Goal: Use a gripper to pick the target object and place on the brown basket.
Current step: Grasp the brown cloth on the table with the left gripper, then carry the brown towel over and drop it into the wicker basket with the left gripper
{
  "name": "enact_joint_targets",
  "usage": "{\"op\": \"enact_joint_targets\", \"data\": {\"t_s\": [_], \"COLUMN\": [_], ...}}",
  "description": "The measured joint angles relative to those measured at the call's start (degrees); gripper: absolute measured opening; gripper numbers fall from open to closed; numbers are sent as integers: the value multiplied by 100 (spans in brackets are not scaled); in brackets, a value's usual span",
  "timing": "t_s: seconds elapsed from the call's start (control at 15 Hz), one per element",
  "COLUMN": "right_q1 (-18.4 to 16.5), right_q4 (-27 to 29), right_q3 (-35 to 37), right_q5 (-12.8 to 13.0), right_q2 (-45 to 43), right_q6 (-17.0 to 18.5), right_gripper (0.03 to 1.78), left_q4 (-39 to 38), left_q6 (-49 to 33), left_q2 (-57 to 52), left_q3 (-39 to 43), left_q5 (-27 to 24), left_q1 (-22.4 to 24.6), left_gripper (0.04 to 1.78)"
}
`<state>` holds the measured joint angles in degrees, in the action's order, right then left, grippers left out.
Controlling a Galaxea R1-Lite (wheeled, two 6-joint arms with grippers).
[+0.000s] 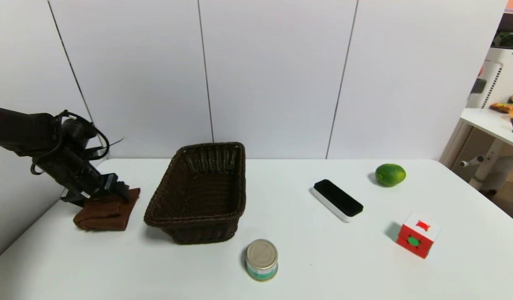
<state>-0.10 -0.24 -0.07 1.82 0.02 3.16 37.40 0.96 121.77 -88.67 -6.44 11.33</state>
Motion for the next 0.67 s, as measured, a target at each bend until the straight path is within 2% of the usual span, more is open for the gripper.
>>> {"op": "enact_joint_targets", "data": {"t_s": [0.07, 0.13, 0.33, 0.53, 0.6, 0.67], "right_q1": [0, 0, 0, 0, 0, 0], "right_q4": [2, 0, -2, 0, 2, 2], "right_q3": [0, 0, 0, 0, 0, 0], "right_q5": [2, 2, 2, 0, 0, 0], "right_q2": [0, 0, 0, 0, 0, 0], "right_q6": [0, 0, 0, -2, 0, -2], "right_gripper": [170, 170, 170, 170, 170, 170], "left_q4": [0, 5, 0, 16, 9, -11], "left_q6": [-2, 11, 44, 44, 41, 38], "left_q2": [35, 69, 100, -35, -134, -243], "left_q3": [22, 39, 76, 76, 54, 22], "left_q5": [7, 16, 27, 0, 5, 7], "left_q1": [-37, -78, -116, -127, -127, -124], "left_gripper": [168, 147, 104, 74, 33, 26]}}
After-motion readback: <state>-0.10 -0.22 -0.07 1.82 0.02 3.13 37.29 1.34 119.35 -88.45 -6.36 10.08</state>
